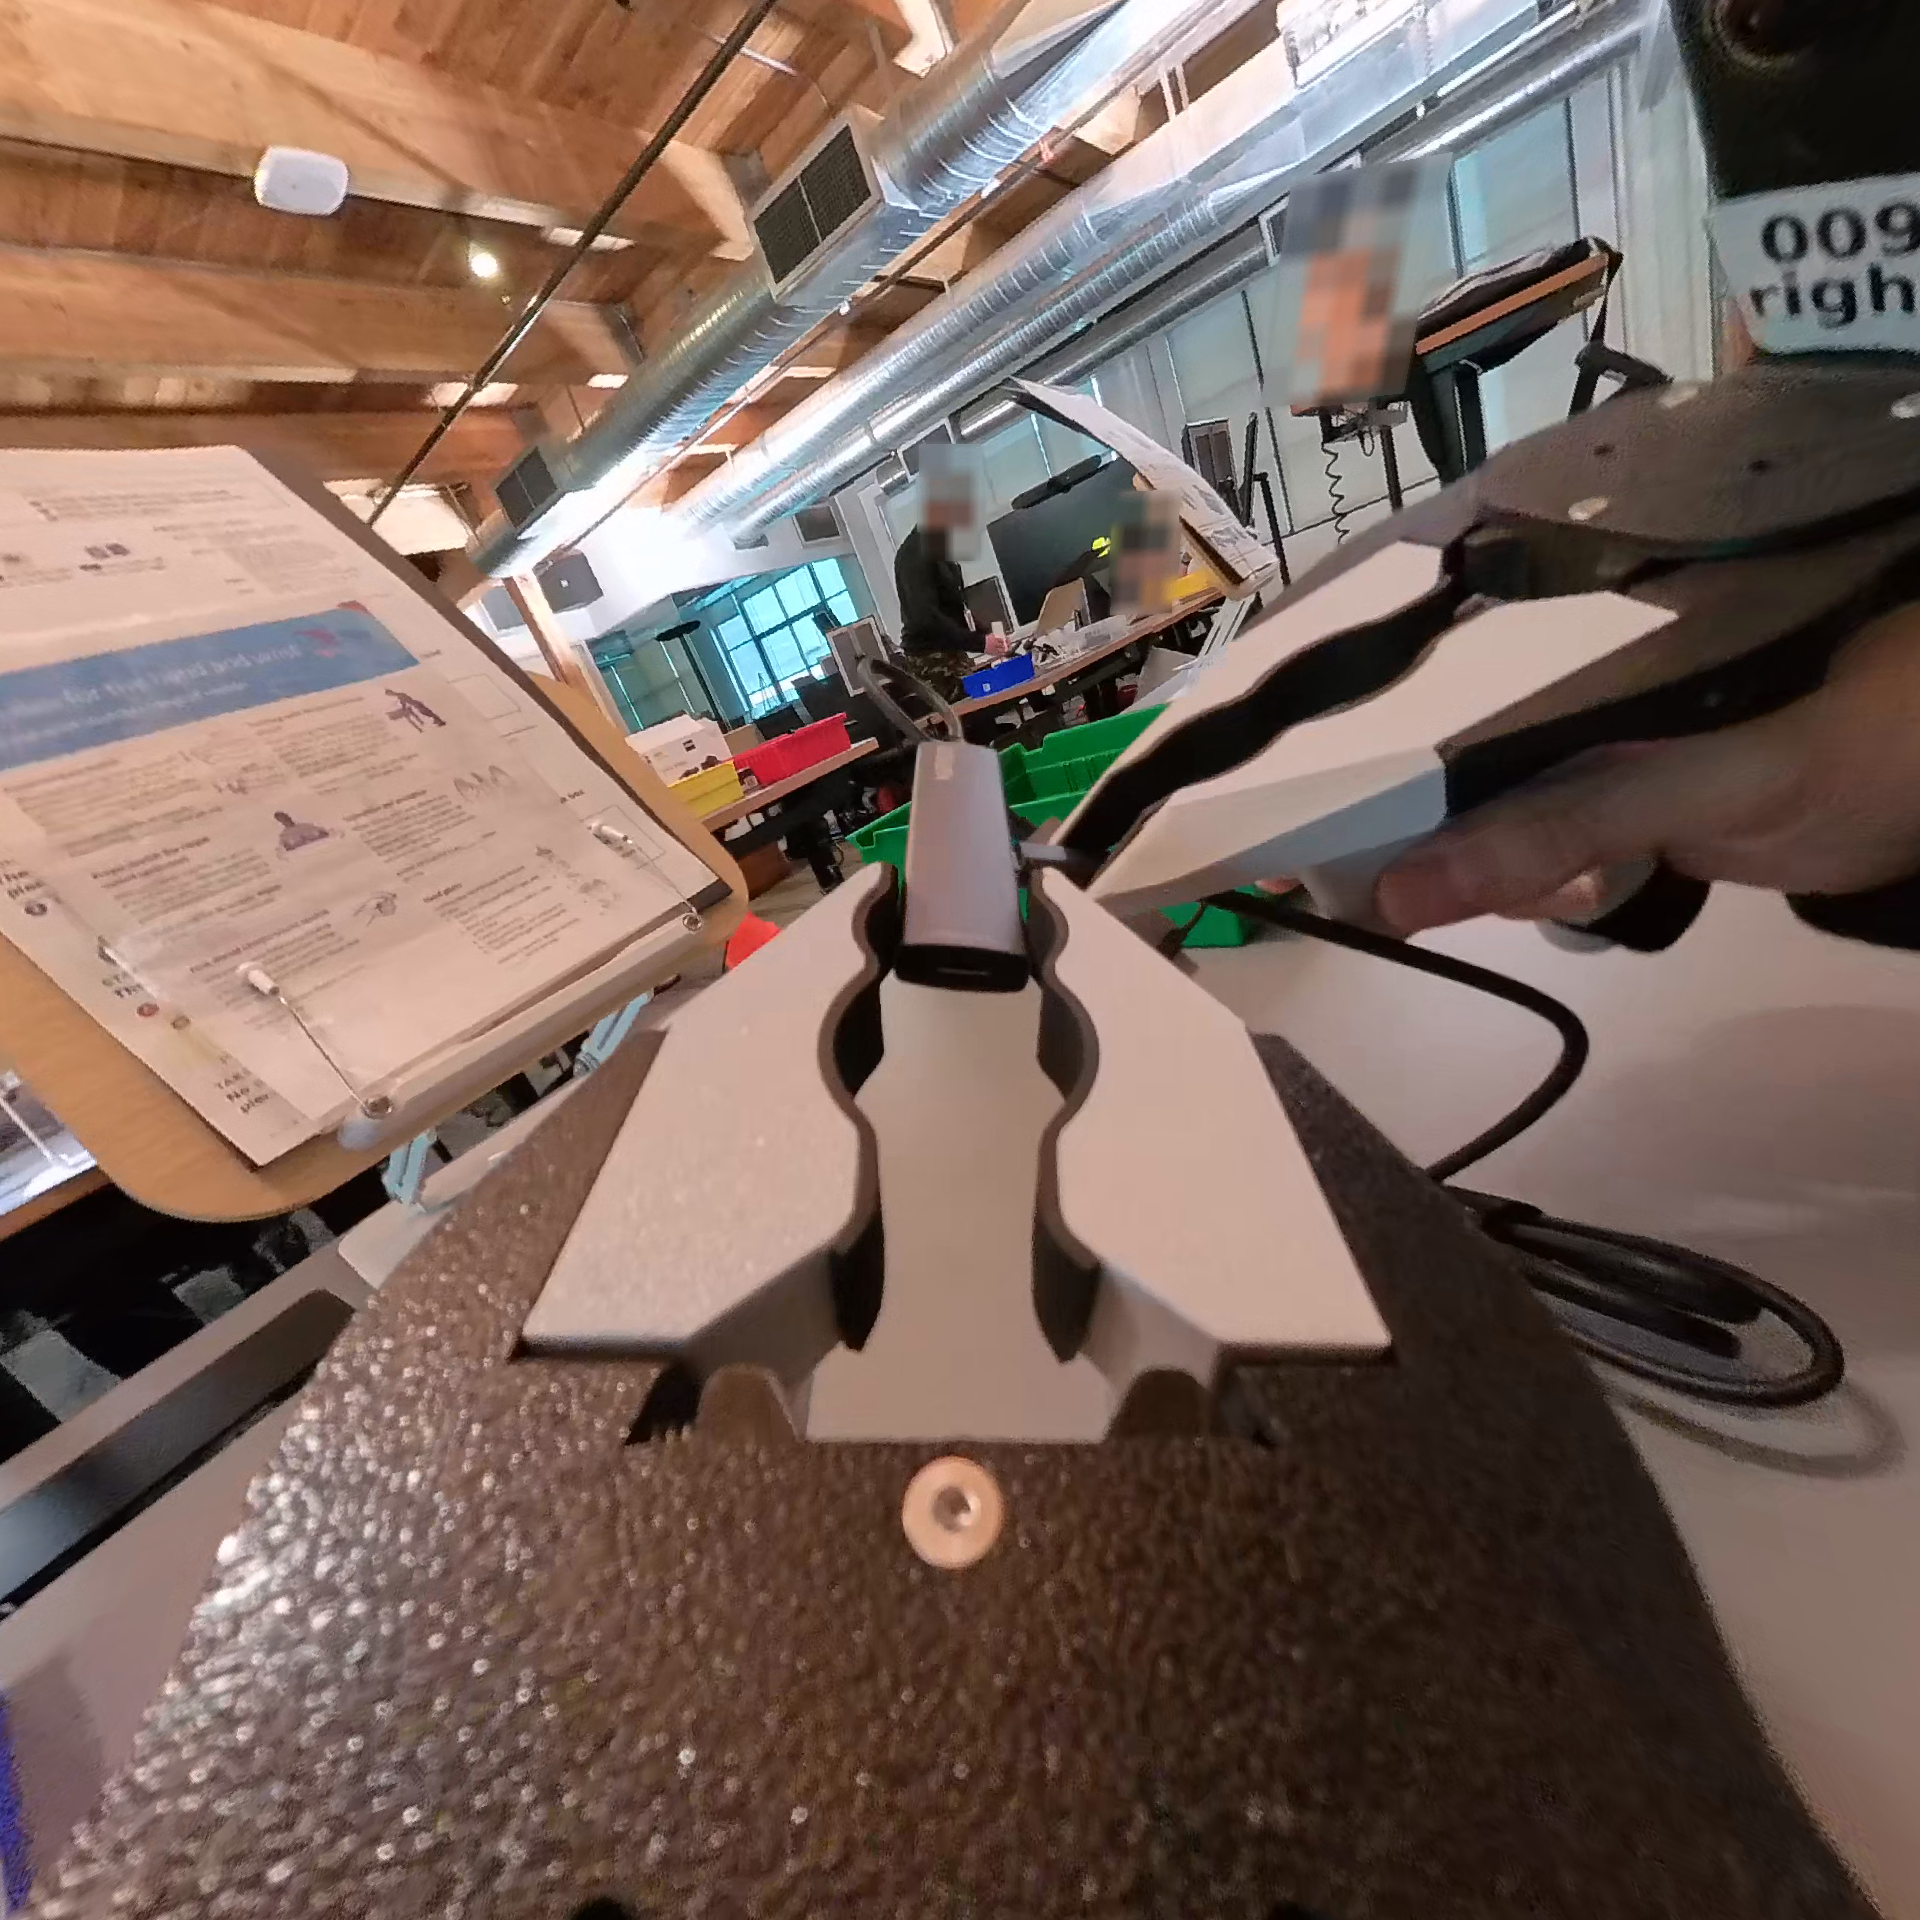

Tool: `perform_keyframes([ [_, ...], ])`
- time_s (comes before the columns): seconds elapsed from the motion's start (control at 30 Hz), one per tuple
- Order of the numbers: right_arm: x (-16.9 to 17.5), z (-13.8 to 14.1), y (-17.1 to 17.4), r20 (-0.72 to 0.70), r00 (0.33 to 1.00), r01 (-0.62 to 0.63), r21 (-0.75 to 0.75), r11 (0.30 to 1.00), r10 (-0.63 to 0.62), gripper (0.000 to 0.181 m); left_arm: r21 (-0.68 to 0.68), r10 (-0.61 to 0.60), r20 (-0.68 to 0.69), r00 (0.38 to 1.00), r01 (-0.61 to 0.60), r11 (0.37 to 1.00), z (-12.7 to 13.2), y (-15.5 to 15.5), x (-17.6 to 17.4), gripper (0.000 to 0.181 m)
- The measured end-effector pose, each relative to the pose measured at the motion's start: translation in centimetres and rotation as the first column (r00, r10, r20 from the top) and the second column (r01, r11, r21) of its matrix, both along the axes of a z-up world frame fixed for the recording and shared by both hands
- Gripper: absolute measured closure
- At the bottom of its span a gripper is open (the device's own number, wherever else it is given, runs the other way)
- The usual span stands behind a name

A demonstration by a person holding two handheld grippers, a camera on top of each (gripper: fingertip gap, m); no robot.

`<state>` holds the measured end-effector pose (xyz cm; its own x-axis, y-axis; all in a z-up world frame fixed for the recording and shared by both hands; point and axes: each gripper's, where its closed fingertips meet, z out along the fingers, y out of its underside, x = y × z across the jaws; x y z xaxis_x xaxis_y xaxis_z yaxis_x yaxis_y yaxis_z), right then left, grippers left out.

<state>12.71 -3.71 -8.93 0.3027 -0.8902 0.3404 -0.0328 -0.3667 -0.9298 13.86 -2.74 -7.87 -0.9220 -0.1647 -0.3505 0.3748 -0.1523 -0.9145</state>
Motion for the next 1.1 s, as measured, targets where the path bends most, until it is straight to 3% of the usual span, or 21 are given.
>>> perform_keyframes([
  [0.2,-0.2,-0.2,0.0,-0.022,0.997,0.062,-0.198,0.978,-0.067,0.170,0.034,0.037,0.080,0.996,-0.040,0.999,-0.4,-0.5,-0.3,0.159],
  [0.53,-0.2,0.6,0.0,0.016,0.993,0.115,-0.275,0.955,-0.115,0.170,0.052,0.097,0.079,0.992,-0.101,0.994,-0.5,-0.7,0.3,0.159],
  [0.8,0.0,1.6,-0.6,0.122,0.987,0.110,-0.069,0.992,-0.101,0.167,0.034,0.205,0.015,0.979,-0.206,0.978,0.0,-1.0,0.8,0.159],
  [0.97,0.3,1.2,-0.7,0.133,0.990,0.042,0.070,0.997,-0.051,0.157,0.021,0.195,-0.017,0.981,-0.194,0.981,0.1,-0.9,1.0,0.159],
  [1.1,0.3,1.6,-0.6,0.164,0.986,0.022,0.115,0.993,-0.041,0.167,0.030,0.163,-0.009,0.987,-0.163,0.986,-0.1,-1.3,0.4,0.159],
])
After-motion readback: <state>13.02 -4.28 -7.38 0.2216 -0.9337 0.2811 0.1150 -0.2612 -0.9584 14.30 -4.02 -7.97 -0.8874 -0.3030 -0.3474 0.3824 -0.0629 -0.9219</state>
